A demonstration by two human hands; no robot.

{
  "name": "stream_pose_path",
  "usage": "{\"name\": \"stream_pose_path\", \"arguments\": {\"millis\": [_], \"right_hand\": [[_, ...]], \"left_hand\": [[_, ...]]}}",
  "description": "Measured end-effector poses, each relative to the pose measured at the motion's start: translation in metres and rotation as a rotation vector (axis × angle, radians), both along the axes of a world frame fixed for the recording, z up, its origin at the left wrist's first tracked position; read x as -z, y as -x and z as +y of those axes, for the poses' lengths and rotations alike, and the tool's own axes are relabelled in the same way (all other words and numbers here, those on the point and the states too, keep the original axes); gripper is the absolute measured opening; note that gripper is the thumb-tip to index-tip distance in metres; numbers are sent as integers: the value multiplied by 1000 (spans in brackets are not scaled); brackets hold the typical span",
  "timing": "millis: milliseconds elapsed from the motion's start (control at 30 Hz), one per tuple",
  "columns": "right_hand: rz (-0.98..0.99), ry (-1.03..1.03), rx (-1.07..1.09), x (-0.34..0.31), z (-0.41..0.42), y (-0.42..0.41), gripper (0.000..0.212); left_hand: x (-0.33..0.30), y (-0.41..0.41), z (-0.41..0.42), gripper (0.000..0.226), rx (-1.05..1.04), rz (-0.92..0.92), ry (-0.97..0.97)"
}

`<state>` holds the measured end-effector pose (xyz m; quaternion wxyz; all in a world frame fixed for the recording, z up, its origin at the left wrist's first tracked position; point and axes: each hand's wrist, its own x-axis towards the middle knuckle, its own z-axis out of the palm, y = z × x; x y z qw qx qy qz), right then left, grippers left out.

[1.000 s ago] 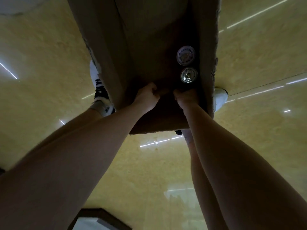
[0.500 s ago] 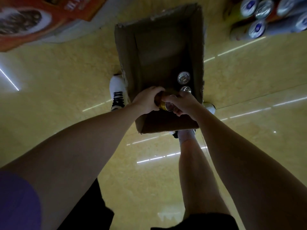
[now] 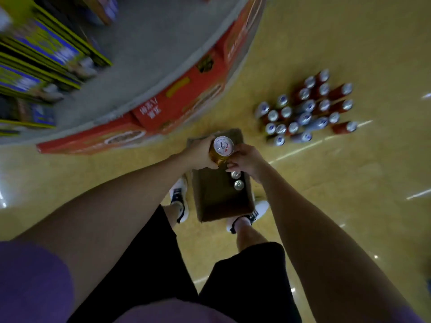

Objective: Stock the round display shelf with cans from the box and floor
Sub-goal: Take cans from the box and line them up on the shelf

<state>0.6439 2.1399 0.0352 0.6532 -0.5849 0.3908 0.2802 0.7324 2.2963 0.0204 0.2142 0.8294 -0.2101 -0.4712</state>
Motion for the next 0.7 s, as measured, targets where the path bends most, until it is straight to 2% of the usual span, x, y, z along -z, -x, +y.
{"name": "stream_pose_path", "arguments": {"millis": [167, 267, 333, 433, 533, 700], "right_hand": [[-169, 110, 3, -110, -19, -26, 30], [-275, 224, -65, -173, -32, -41, 35], [-368, 305, -128, -221, -40, -49, 32], [-493, 380, -204, -291, -51, -61, 24], [-621, 463, -279, -350, -62, -70, 6], [-756, 501, -274, -425, -71, -82, 23]], "left_hand": [[-125, -31, -14, 90, -1, -102, 104], [-201, -48, -23, 75, 25, -182, 127], [-248, -57, -28, 72, 4, -249, 158], [-315, -67, -34, 86, -91, -272, 305], [-380, -72, -40, 89, -117, -281, 418], [-458, -81, -41, 87, -222, -306, 570]]}}
